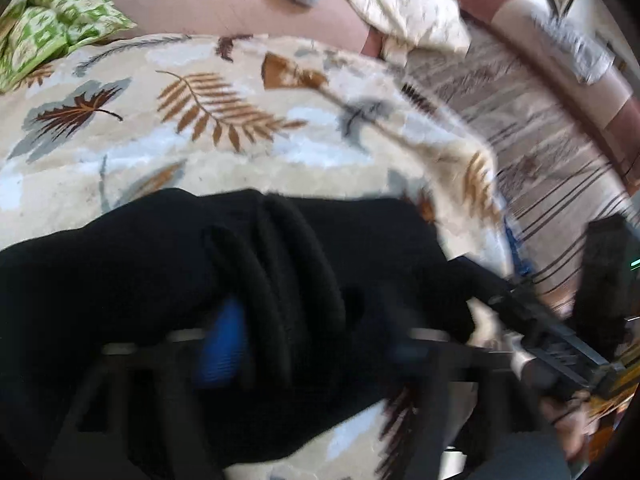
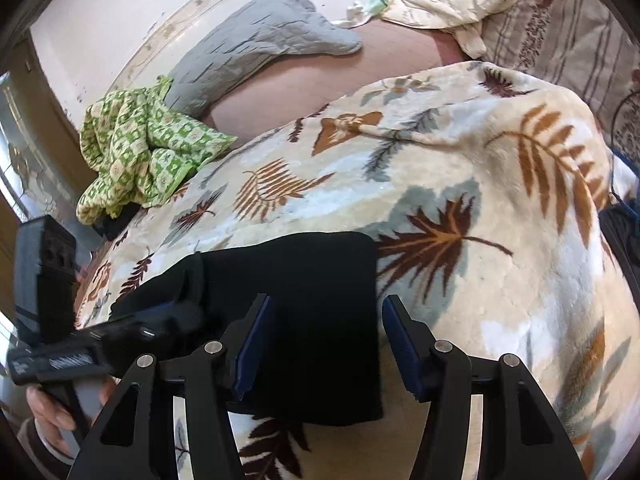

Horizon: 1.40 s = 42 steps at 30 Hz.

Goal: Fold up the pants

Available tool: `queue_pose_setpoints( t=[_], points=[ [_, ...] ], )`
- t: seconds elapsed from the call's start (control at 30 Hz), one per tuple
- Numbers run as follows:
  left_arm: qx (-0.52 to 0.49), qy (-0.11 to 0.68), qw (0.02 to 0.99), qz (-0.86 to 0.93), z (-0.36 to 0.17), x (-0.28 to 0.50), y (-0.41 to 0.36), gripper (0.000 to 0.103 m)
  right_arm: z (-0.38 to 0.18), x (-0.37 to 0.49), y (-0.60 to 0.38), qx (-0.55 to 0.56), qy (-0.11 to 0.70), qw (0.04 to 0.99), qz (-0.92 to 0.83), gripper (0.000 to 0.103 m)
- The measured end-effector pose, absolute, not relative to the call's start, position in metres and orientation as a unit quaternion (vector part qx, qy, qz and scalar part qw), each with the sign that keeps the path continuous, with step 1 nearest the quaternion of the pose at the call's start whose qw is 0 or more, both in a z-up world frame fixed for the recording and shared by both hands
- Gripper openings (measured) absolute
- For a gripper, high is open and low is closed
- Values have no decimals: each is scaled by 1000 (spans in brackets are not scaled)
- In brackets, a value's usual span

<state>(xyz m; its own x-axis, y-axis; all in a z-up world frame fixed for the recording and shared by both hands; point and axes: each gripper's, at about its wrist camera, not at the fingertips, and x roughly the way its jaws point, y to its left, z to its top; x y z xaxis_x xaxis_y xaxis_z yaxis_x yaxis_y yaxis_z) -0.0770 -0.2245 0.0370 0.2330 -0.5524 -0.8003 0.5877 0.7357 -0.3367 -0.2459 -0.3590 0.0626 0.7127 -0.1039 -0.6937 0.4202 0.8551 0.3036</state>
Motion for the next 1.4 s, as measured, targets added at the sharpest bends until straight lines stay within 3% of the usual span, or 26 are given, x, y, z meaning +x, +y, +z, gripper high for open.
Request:
queue_pose_setpoints(
  t=[0.1,0.27,0.4,0.5,0.63,0.77,0.93,1.03,1.4],
  points=[
    [9,502,785,-364,39,-77,-220,13,66,-247,-360,222,342,901,-148,58],
    [5,481,800,-360,61,-82,-192,12,74,-234,-344,199,341,911,-119,57],
    [2,507,787,-351,42,-75,-188,13,65,-215,-324,157,367,910,-115,50],
    [-1,512,786,-346,37,-75,-188,20,51,-204,-320,138,392,900,-129,50],
    [-11,499,805,-321,48,-72,-169,57,57,-206,-315,129,393,900,-135,53],
    [-36,498,814,-298,51,-67,-138,58,68,-206,-301,142,376,910,-103,53],
    [-53,491,825,-273,58,-72,-98,58,44,-174,-259,106,412,903,-60,53],
    [-62,476,840,-253,63,-80,-76,67,39,-166,-241,54,416,904,-85,53],
    [-51,447,875,-180,62,-93,-26,73,57,-163,-226,96,409,906,-54,53]
  ],
)
